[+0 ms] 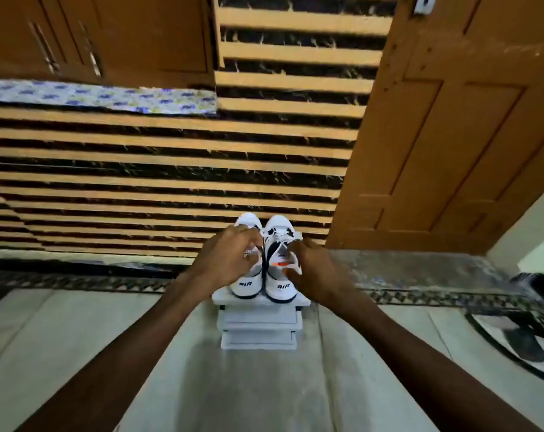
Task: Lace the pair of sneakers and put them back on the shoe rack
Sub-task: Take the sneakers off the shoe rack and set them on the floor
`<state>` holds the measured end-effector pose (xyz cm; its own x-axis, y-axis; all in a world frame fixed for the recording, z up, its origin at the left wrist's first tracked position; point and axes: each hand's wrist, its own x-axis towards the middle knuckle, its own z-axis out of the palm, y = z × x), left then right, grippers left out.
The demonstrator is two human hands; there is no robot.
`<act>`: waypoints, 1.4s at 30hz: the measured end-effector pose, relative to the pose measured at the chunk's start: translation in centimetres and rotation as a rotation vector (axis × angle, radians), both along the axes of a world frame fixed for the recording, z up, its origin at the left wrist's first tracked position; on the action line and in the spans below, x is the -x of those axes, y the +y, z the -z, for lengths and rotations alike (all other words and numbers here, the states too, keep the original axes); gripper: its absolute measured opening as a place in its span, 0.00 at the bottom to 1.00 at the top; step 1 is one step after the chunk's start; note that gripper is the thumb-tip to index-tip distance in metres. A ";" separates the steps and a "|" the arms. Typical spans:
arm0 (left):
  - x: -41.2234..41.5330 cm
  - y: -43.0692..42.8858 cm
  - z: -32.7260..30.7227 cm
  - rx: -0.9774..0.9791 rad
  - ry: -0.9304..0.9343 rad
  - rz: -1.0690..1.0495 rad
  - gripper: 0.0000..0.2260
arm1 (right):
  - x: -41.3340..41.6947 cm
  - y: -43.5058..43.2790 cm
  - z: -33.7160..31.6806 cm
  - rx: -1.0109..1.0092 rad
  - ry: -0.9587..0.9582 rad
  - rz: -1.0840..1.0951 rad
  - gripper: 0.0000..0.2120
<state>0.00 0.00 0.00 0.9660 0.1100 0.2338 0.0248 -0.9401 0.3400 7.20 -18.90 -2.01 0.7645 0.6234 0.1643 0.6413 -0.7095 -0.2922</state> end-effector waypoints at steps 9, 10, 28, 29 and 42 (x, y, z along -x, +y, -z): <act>-4.6 0.8 14.2 -0.136 0.020 -0.040 0.21 | -4.2 2.9 11.6 0.176 -0.168 0.006 0.24; -4.8 0.5 14.4 -0.145 -0.012 -0.077 0.21 | -4.3 2.9 11.6 0.156 -0.168 0.013 0.23; 22.0 -7.9 18.9 -0.035 -0.337 -0.047 0.24 | 21.4 -10.0 17.8 0.002 -0.532 -0.118 0.20; 23.6 -8.2 20.7 0.003 -0.343 -0.024 0.24 | 22.9 -10.5 18.9 -0.007 -0.520 -0.124 0.21; 28.0 -10.6 37.9 0.034 -0.215 0.053 0.18 | 28.2 -10.0 36.1 0.173 -0.237 0.014 0.19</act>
